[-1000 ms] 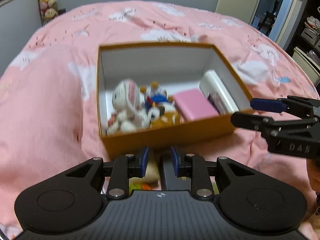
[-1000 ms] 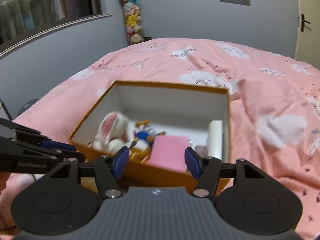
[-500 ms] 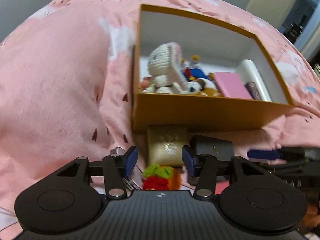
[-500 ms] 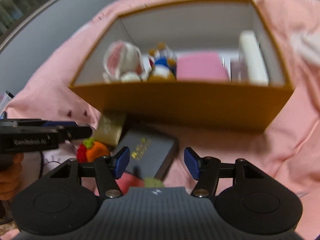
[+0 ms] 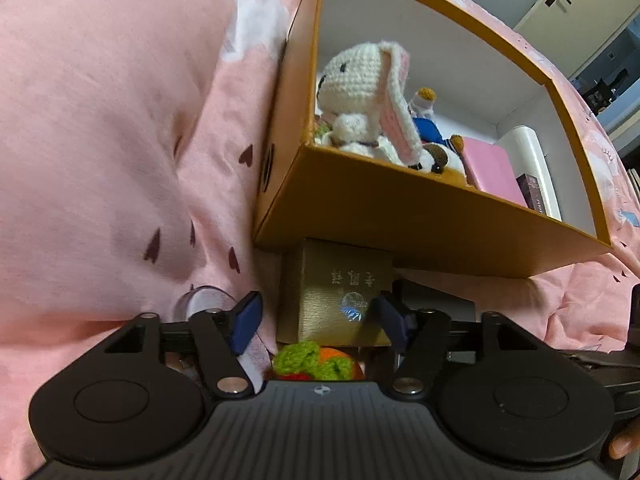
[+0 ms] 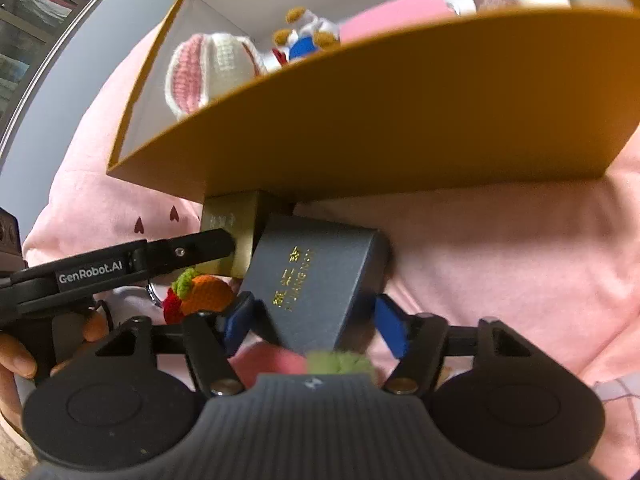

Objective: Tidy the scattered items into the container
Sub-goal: 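Grasp the black gift box with the right gripper while the left grasps the gold box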

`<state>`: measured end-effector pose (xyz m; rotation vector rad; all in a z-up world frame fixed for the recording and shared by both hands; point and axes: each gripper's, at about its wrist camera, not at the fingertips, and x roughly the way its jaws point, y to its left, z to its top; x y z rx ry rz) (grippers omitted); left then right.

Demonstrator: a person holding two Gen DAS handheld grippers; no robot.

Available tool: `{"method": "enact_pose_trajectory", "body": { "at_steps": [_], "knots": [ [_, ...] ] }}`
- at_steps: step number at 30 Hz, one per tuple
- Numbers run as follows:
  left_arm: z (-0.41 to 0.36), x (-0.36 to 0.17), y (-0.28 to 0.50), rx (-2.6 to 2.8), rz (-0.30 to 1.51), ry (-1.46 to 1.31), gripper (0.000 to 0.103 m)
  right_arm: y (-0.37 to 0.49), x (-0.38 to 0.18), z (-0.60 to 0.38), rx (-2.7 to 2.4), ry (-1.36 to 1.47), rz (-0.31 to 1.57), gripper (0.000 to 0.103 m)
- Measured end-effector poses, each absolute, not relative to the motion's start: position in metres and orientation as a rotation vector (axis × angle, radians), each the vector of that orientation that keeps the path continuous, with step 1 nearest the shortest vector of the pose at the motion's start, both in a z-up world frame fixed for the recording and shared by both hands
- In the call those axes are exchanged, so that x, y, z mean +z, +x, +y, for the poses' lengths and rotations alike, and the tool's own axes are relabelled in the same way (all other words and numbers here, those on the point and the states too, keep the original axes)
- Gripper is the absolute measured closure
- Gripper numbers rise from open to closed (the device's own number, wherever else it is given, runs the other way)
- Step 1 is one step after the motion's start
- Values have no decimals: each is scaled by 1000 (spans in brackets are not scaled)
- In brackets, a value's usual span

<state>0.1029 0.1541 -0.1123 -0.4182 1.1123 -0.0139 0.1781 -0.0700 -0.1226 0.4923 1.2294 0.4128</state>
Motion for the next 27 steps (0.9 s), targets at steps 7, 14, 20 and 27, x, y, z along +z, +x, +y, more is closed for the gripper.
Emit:
{"method": "enact_pose_trajectory", "body": {
  "at_steps": [7,14,20,27],
  "knots": [
    [149,-120,111,-35,1128,-435,21,184,-143,-66,432,616,1317,25],
    [149,-113,104,-45,1095,-443,33,177,-133,-58,439,567,1280,32],
    [148,-106,99,-39,1083,-420,45,168,-119,-61,414,536,1216,47],
    [140,-95,92,-81,1080,-371,64,154,-90,-65,376,448,1118,60]
  ]
}}
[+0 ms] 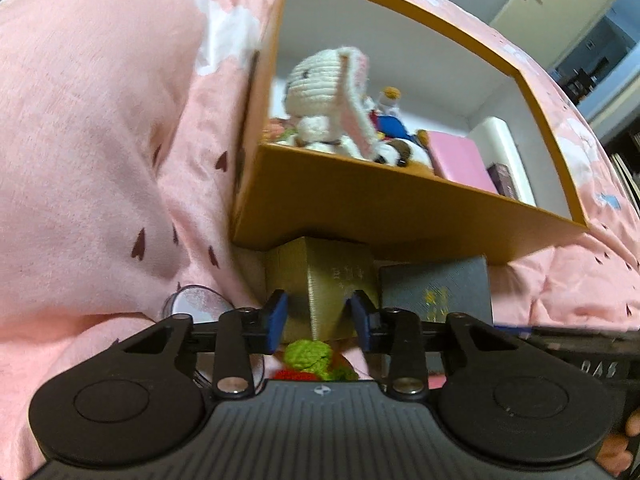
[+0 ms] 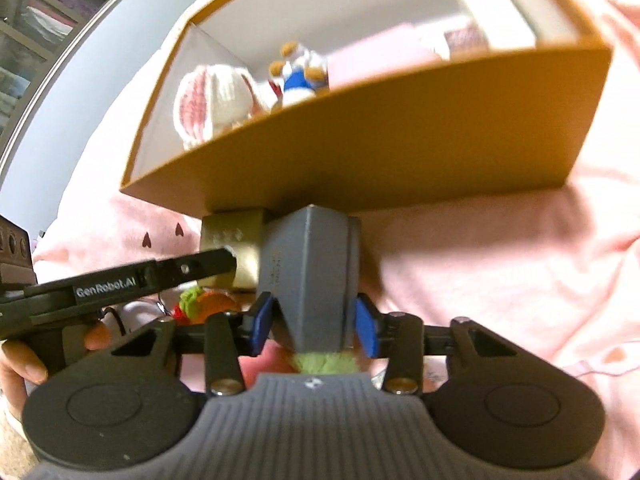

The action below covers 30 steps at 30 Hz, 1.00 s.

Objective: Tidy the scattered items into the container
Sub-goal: 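Grasp the black gift box with the right gripper while the left grasps the gold box, then lift both gift boxes and carry them over the orange box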

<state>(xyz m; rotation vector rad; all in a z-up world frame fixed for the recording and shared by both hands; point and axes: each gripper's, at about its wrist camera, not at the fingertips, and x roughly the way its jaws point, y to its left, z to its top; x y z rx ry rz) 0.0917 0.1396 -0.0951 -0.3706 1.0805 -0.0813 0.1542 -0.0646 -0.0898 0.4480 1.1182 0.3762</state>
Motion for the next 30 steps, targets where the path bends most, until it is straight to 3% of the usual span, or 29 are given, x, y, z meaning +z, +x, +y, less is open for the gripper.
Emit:
{"method": "enact_pose_trajectory", "body": {
  "at_steps": [9,25,30],
  "knots": [
    [132,-87,88,-139,1057,-349,64,153,-73,-48,378,231,1050,64],
    [150,-96,96,-107,1062,-472,64,165,-98,-57,403,287,1138,63],
    [150,-103,103,-69,1077,-488,56,164,-94,-65,380,298,1120,63]
  ]
}}
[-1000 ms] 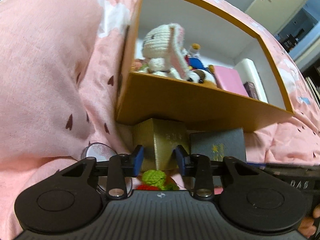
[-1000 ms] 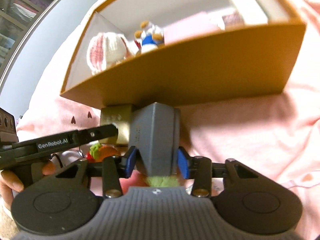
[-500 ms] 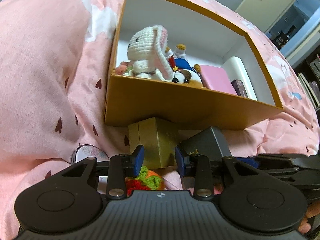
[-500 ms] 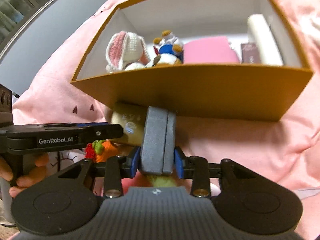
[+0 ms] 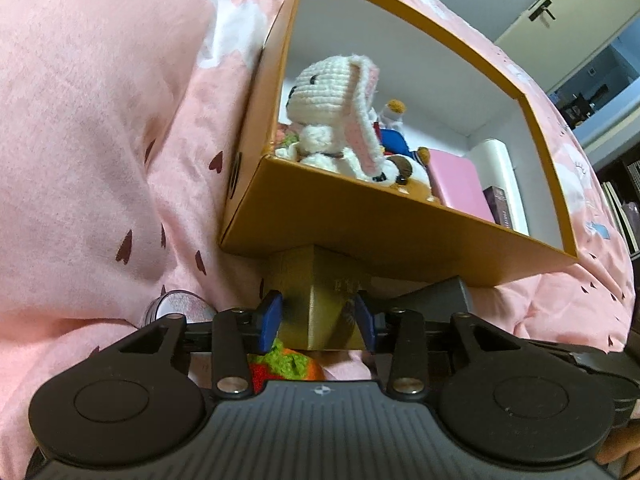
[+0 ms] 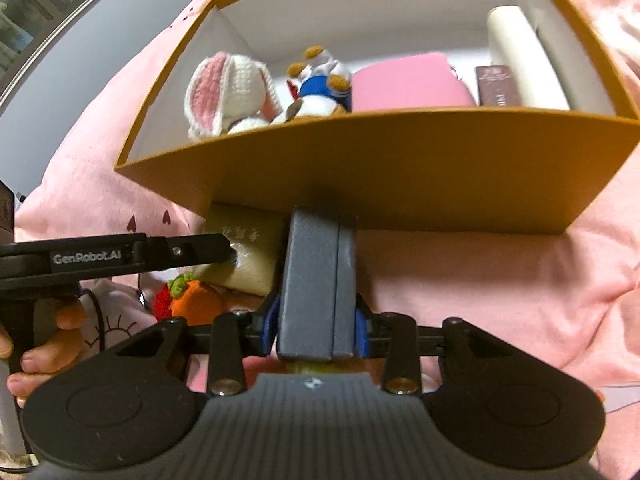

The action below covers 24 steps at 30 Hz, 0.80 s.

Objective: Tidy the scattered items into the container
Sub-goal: 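Lift both gift boxes and carry them over the orange box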

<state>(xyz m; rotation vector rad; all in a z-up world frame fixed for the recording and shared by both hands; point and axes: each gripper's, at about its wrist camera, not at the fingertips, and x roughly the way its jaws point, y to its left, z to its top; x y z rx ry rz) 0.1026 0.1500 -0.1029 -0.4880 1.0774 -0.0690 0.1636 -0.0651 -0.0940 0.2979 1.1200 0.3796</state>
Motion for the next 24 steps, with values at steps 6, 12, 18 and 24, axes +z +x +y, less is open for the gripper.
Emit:
{"method": "enact_pose_trajectory", "body": {
  "at_steps": [6,12,18,24],
  "knots": [
    [145,-95,98,-128,1050,-474,62,162,-92,-63,385,274,1114,64],
    [126,-87,98,-228,1035,-441,67,155,-77,-68,336,212,1055,66],
    [104,-82,96,-226,994,-325,68,156,-78,-70,306,147,1035,66],
    [98,-77,87,-185,957,-237,65,157,-83,-74,310,166,1037,66]
  ]
}}
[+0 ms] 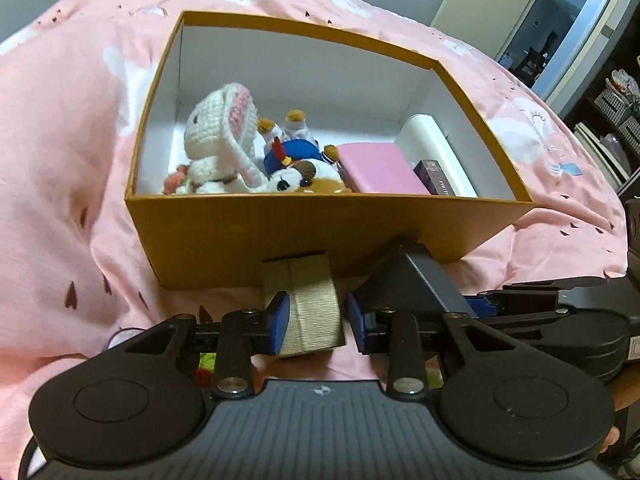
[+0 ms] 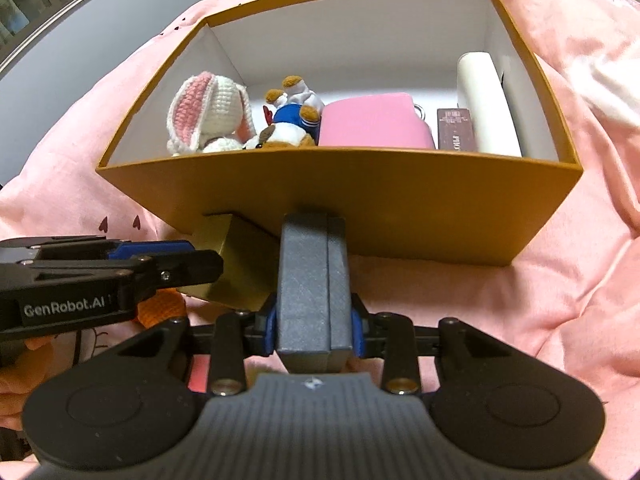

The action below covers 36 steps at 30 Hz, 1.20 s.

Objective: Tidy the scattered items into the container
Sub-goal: 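Lift both gift boxes and carry them over the orange box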

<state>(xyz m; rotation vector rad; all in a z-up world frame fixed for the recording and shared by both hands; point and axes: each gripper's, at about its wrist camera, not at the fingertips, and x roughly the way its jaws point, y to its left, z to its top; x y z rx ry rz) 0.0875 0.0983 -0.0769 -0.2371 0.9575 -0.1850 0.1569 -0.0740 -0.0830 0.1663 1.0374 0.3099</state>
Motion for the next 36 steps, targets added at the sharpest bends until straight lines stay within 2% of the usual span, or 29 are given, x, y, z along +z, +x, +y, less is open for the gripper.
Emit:
{"method": "enact_pose_trajectory", "body": {
  "at_steps": [4,9,19,21,23,36],
  "knots": [
    [96,-75,84,-153,934,-202,59,156,-83,-74,312,155,1036,66],
    [92,-71,82,-145,911,-173,38,155,-82,-73,313,150,1035,66],
    [92,-93,100,-112,1022,-220,40,155,-83,-72,319,119,1053,65],
    [92,-95,101,-114,1033,-227,48,154,-81,-70,315,86,1052,63],
    [92,-97,102,-121,1040,-235,50,154,-78,-70,312,65,1049,62],
    [92,-96,99,-126,1030,-235,51,151,-76,-71,332,42,1050,64]
  ]
}}
